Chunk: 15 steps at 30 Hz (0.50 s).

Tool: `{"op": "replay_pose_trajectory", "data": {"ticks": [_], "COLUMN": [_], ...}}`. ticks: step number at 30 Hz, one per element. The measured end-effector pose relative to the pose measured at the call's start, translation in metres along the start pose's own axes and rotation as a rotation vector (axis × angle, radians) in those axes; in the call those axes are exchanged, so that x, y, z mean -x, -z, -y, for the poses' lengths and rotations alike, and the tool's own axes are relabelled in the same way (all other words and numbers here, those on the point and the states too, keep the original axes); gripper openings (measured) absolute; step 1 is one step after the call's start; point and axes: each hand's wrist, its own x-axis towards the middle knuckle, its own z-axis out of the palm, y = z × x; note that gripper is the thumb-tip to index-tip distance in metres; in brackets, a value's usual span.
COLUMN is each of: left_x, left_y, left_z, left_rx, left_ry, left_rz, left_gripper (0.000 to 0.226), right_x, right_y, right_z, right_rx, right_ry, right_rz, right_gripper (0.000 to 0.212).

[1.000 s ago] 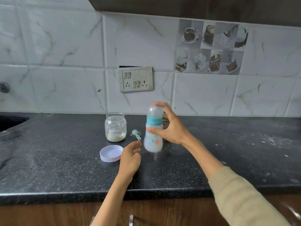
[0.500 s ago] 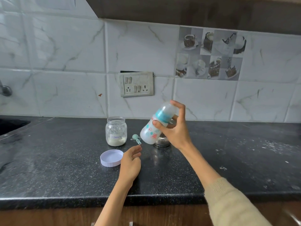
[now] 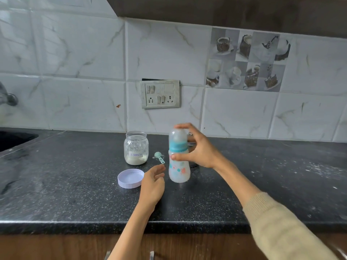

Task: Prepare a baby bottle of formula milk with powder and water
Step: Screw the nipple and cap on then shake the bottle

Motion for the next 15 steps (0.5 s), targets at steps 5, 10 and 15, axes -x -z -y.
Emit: {"op": "replay_pose_trajectory", "data": {"ticks": [5,10,15], "left_x": [0.000,0.000,0.000], "left_y": [0.001,0.001,0.001], "left_z": [0.000,0.001,0.001], "left_rx": [0.007,0.008,-0.007], "left_ry": [-0.016,-0.012,-0.016], "left_rz": [-0.011,-0.009,-0.003], "left_gripper": [0.050,0.050,0.051], "right_x": [-0.005,0.003,0.005], "right_y": [0.003,0.000,0.000], "right_z": [0.005,-0.008,-0.006], "right_rx": [-0.097,-0.131,-0.094], "right_ry": [0.030,0.044,0.035], "right_rz": [-0.152,-0.264,-0.188], "right_gripper": [0.070,0.068,0.067]}}
